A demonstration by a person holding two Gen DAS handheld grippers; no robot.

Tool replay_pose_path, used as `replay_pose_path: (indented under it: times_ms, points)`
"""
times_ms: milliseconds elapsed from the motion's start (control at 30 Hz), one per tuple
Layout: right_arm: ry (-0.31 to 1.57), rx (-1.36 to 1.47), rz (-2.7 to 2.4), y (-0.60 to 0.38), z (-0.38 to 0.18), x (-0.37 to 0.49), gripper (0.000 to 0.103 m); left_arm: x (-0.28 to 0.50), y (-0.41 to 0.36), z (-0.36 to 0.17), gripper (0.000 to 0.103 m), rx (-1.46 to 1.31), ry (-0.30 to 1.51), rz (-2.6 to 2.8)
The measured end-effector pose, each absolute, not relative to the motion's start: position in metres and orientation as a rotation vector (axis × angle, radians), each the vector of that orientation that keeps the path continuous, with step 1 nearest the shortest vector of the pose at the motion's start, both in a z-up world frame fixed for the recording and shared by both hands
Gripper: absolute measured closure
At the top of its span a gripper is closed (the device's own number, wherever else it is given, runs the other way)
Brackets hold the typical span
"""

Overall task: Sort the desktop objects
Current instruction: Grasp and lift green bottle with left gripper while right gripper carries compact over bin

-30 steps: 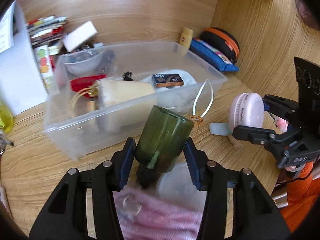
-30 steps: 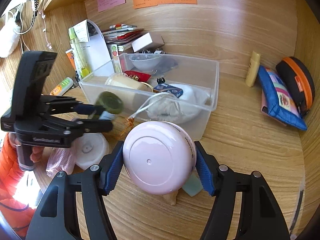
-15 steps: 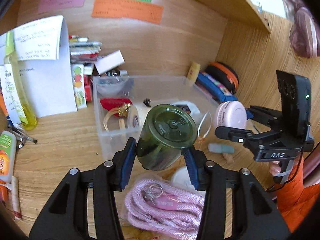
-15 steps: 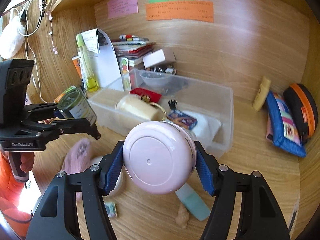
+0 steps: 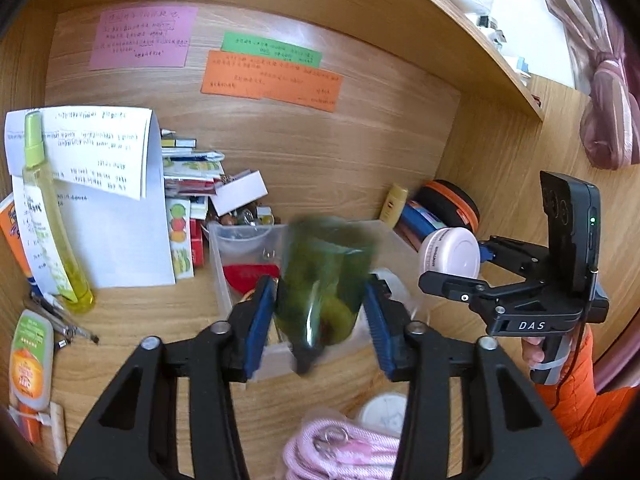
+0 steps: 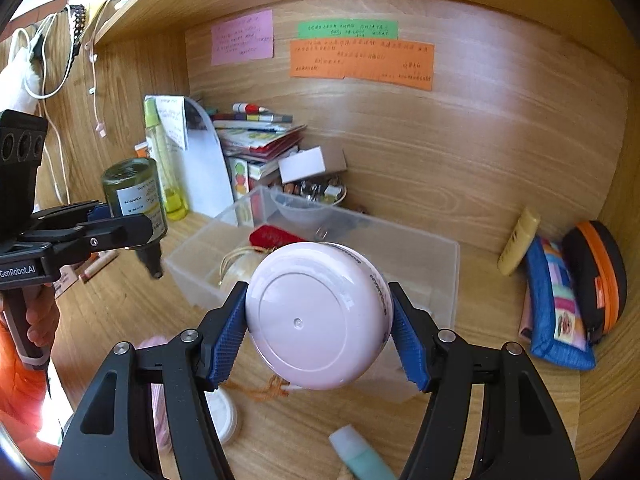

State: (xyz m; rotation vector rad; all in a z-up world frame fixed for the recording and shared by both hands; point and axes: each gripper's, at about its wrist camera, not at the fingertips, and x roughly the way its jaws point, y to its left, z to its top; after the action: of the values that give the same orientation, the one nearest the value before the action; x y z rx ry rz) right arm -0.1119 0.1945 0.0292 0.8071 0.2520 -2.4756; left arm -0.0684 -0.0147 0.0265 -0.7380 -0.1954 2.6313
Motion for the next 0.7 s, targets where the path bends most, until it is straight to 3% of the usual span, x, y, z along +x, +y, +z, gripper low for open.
replay_pose_path:
  times_ms: [700]
  points:
    - [0.236,0.9,-2.455,0.174,0.021,-0.176,0.04,-0.147,-0.013,-0.006,0.063,-0.952,-0.188,2.636]
